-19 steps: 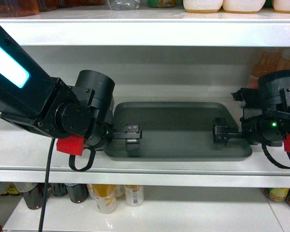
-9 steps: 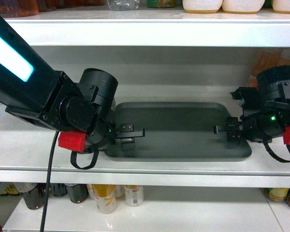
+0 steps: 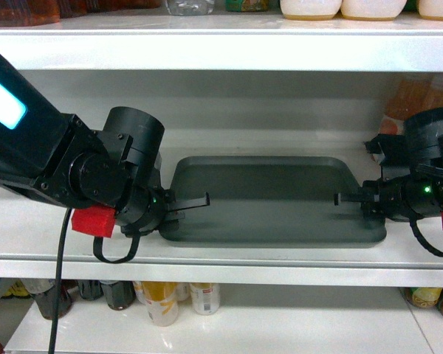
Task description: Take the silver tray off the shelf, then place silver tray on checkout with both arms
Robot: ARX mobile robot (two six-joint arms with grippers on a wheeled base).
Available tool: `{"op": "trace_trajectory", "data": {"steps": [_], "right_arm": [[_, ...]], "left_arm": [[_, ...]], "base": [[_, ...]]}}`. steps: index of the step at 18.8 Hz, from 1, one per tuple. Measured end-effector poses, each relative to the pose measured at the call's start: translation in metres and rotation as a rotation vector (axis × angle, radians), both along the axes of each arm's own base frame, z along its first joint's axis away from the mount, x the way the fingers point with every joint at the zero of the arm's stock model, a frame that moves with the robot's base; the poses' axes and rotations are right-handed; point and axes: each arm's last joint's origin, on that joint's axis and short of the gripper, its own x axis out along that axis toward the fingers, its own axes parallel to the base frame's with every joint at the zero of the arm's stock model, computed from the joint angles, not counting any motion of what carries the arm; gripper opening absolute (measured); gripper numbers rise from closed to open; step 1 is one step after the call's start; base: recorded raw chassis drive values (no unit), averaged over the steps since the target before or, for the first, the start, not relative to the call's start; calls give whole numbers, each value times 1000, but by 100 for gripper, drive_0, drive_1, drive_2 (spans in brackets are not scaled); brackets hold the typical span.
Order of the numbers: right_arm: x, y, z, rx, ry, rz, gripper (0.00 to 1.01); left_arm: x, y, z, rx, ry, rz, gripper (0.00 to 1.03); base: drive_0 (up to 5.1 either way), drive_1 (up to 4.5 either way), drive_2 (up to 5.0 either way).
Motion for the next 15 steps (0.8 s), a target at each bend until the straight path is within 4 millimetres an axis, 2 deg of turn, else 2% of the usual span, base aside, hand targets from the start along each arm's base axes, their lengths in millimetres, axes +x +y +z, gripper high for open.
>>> {"op": "trace_trajectory", "data": {"steps": [6,7,9,12,15], "right_arm": [[-39,-1,6,38,13,-15,3],[-59,-1,17,61,-6,-21,3],[-75,0,36,76,-47,-23,3],[-94,5,67,107,-126,-19,3],[-122,9,97,140,-205,-9,3]], "left_arm": [[-31,4,5,0,-38,-7,3],[-46,5,12,10,-48,-17,3],[-58,5,26,7,-86,-20,3],[-72,6,58,17,-168,-24,3],[-99,11,91,51,-267,-39,3]], "base": [[0,0,0],[0,0,0],[0,0,0],[0,0,0],[0,0,0]]}}
